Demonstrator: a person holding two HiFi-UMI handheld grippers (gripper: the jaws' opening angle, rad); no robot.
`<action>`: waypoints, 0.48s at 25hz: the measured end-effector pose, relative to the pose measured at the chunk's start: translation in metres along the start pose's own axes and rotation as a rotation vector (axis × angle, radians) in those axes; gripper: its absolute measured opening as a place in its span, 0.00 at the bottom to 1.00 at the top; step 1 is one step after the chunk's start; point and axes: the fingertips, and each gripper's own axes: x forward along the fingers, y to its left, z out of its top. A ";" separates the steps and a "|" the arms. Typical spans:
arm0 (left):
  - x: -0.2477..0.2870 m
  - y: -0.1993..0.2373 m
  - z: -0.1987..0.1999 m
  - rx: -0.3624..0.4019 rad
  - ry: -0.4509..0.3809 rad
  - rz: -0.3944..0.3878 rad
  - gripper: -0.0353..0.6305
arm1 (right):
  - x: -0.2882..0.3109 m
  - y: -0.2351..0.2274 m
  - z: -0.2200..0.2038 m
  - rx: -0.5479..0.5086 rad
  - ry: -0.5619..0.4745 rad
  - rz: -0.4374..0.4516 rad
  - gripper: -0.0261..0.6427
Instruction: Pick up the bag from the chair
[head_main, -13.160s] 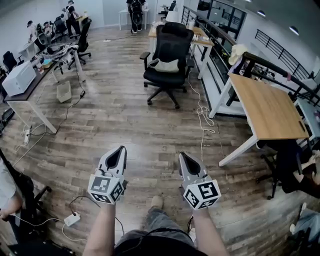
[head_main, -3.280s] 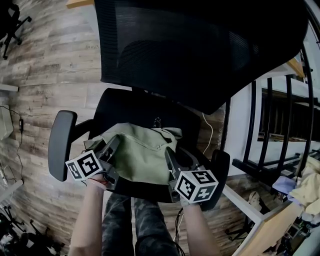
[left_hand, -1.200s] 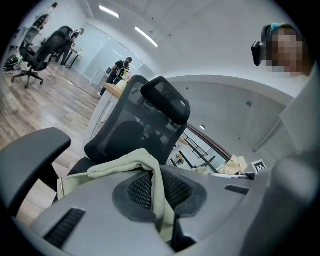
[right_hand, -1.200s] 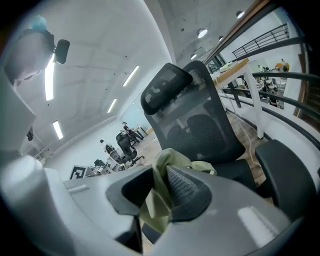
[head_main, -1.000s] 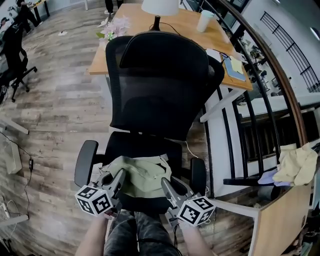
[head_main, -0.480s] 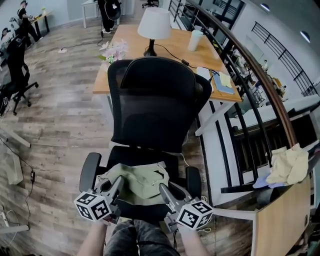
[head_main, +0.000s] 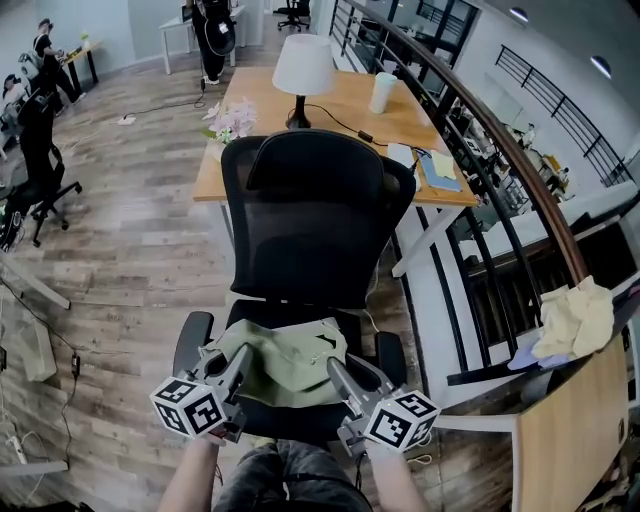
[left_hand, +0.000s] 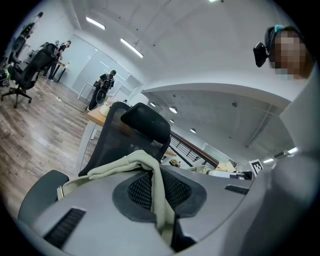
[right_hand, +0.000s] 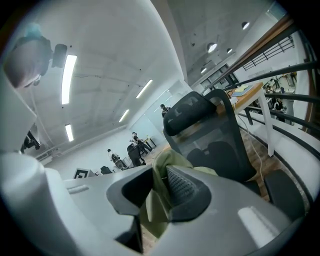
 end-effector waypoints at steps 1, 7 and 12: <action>-0.001 -0.002 0.004 0.005 -0.005 -0.004 0.08 | 0.000 0.003 0.003 -0.001 -0.006 0.003 0.18; -0.002 -0.015 0.024 0.036 -0.036 -0.015 0.08 | -0.002 0.018 0.022 -0.046 -0.020 0.003 0.18; -0.008 -0.029 0.045 0.059 -0.069 -0.032 0.08 | -0.007 0.032 0.044 -0.061 -0.061 0.020 0.18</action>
